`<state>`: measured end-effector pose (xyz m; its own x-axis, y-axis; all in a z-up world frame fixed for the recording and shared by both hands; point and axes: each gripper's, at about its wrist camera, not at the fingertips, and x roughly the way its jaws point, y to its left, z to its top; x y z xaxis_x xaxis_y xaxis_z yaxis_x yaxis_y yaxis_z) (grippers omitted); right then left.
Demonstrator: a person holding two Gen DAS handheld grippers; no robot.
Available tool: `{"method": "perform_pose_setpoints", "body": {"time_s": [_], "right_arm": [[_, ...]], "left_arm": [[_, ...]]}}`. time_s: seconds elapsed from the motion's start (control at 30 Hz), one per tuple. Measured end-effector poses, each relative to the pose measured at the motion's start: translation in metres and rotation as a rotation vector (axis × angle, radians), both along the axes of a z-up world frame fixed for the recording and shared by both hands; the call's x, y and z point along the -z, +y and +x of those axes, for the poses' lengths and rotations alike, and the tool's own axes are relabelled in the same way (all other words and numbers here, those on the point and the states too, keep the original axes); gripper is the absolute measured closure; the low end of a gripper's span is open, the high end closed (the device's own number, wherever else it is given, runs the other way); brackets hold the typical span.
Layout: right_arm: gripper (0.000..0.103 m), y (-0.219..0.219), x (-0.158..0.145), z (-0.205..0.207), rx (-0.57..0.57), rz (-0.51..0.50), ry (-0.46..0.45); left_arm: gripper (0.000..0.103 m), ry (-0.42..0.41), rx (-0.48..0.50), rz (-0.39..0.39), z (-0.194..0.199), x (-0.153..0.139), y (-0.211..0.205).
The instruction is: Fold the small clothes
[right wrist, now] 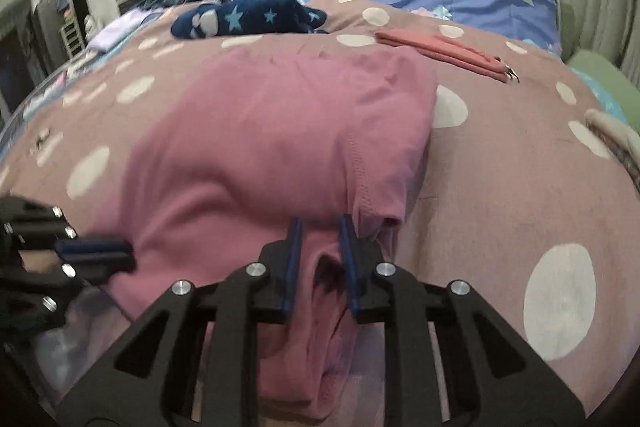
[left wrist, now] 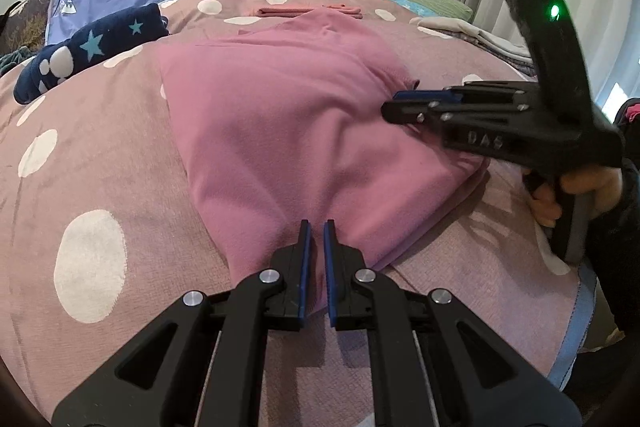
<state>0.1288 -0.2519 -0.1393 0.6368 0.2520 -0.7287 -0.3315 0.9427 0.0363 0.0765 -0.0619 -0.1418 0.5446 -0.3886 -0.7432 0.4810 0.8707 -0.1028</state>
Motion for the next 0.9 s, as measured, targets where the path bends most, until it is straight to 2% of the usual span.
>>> {"method": "perform_pose_setpoints", "body": {"time_s": [0.1,0.23,0.33,0.4,0.47,0.53,0.63,0.7,0.8,0.87,0.9], "right_arm": [[0.082,0.006,0.004,-0.003,0.0,-0.034,-0.008],[0.082,0.0,0.001,-0.004,0.01,0.011,0.0],[0.082,-0.008,-0.021,-0.014,0.033,0.09,-0.037],[0.08,-0.014,-0.044,-0.019,0.027,0.13,-0.101],[0.072,-0.016,-0.06,-0.012,0.034,0.119,-0.144],[0.072,-0.017,-0.072,0.007,0.045,0.093,-0.165],[0.072,-0.014,-0.078,0.047,0.064,0.08,-0.132],[0.072,-0.008,-0.077,0.077,0.075,0.069,-0.095],[0.072,0.006,-0.071,0.105,0.057,0.063,-0.063],[0.072,0.02,-0.063,0.12,0.01,0.079,-0.025],[0.072,0.029,-0.055,0.129,-0.024,0.083,0.017]], "left_arm": [[0.095,-0.006,-0.004,0.006,-0.001,0.0,-0.001],[0.095,-0.005,-0.025,-0.016,-0.004,-0.005,0.003],[0.095,-0.024,-0.016,-0.08,-0.012,-0.025,0.016],[0.094,-0.071,-0.031,-0.062,-0.009,-0.038,0.022],[0.094,-0.091,-0.079,-0.029,0.01,-0.049,0.029],[0.093,-0.093,-0.106,-0.029,0.03,-0.055,0.032],[0.083,-0.101,-0.145,-0.013,0.068,-0.06,0.031],[0.072,-0.074,-0.161,-0.005,0.096,-0.055,0.028],[0.066,-0.034,-0.211,0.064,0.126,-0.034,0.025],[0.059,0.009,-0.218,0.068,0.133,-0.015,0.025],[0.056,-0.006,-0.217,0.059,0.132,-0.008,0.025]]}}
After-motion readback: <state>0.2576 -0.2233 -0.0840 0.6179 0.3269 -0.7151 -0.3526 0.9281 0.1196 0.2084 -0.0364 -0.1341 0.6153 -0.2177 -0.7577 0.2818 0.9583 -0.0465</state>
